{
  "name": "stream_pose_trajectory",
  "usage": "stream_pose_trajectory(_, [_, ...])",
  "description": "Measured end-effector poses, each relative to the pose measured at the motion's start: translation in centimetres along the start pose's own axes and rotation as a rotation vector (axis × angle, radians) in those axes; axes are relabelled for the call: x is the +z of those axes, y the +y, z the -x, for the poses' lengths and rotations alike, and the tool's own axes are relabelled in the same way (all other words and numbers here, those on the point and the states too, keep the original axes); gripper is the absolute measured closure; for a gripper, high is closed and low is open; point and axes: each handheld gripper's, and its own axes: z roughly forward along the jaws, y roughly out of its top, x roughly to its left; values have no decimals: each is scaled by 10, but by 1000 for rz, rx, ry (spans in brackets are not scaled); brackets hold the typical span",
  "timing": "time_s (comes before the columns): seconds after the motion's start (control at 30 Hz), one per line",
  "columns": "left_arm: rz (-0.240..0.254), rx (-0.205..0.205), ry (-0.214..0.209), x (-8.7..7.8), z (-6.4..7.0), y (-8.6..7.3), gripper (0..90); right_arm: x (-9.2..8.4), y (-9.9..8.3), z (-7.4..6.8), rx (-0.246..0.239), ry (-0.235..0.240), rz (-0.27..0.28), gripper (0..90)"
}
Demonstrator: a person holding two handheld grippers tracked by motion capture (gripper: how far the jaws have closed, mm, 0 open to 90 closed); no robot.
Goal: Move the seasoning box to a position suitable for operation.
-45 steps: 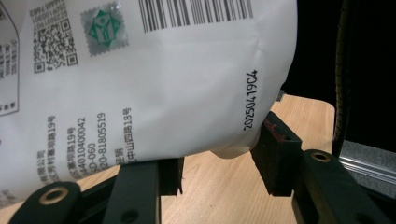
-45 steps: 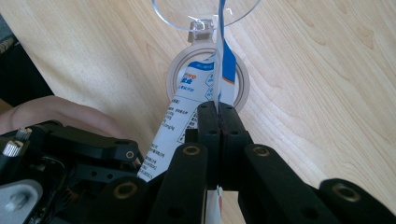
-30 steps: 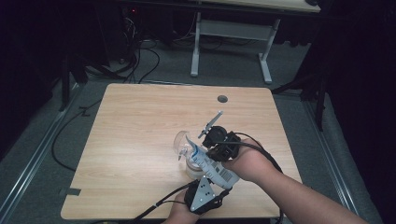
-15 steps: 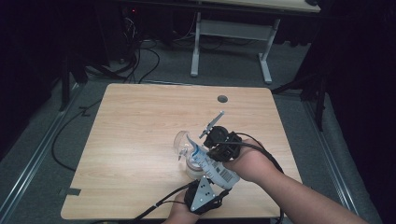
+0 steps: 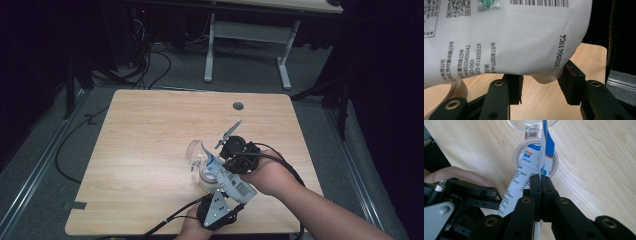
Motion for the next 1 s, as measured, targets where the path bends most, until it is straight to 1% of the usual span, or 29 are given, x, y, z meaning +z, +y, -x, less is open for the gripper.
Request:
stream_pose_trajectory(0.17, [-4, 1, 3, 0, 0, -2, 574, 0, 0, 0, -6, -1, -5, 900])
stream_pose_trajectory(0.33, [-11, 0, 6, 1, 0, -3, 573, 1, -1, 0, 1, 0, -8, 900])
stream_pose_trajectory(0.53, [-17, -1, 8, 1, -1, -6, 574, 2, -1, 0, -3, 2, -10, 900])
stream_pose_trajectory(1.0, [-39, 2, 33, 3, -7, -15, 576, 2, -3, 1, 0, 4, -12, 899])
